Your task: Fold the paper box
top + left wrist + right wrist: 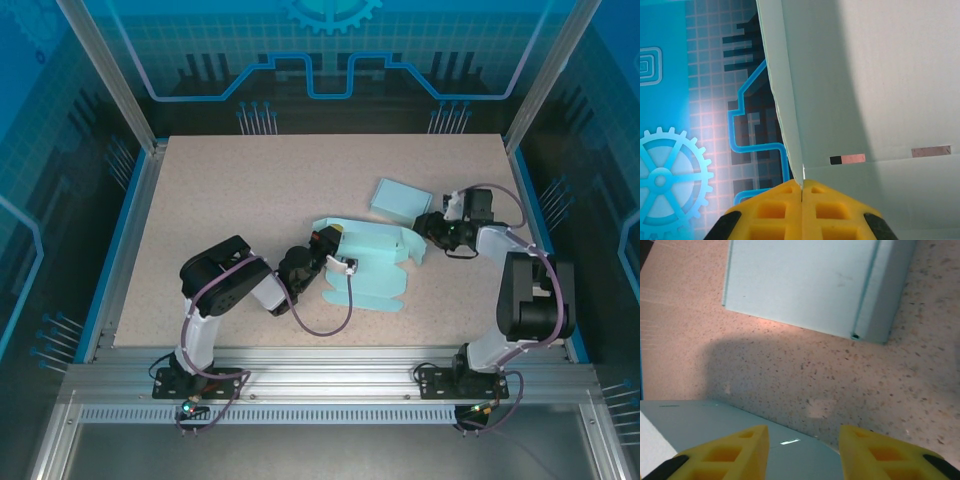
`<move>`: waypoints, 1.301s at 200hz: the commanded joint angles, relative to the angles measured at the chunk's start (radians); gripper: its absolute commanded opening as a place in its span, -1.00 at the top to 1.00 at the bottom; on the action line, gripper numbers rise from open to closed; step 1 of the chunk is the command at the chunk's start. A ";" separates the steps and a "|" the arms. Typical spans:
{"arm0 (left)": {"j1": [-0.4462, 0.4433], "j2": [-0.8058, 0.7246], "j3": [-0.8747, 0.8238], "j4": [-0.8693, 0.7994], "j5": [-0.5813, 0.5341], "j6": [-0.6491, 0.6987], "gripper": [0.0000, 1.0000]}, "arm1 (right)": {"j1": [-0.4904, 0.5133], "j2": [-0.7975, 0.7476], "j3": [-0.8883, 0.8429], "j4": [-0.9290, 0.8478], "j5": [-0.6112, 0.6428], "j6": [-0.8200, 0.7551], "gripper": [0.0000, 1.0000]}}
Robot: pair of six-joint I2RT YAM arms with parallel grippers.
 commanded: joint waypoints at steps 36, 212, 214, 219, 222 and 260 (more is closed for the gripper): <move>-0.009 0.019 0.016 -0.028 -0.032 0.028 1.00 | -0.005 -0.050 -0.036 -0.045 0.158 0.057 0.15; -0.016 0.052 0.025 -0.028 -0.044 0.058 1.00 | 0.057 -0.187 -0.148 -0.001 0.095 -0.065 0.16; -0.016 0.053 0.025 -0.028 -0.044 0.057 1.00 | 0.059 -0.187 -0.148 0.003 0.094 -0.068 0.16; -0.017 0.054 0.025 -0.028 -0.045 0.057 1.00 | 0.061 -0.185 -0.148 0.008 0.090 -0.075 0.16; -0.016 0.054 0.024 -0.028 -0.047 0.056 1.00 | 0.062 -0.185 -0.147 0.013 0.086 -0.078 0.16; -0.016 0.057 0.025 -0.028 -0.046 0.055 1.00 | 0.062 -0.202 -0.148 0.044 0.052 -0.142 0.17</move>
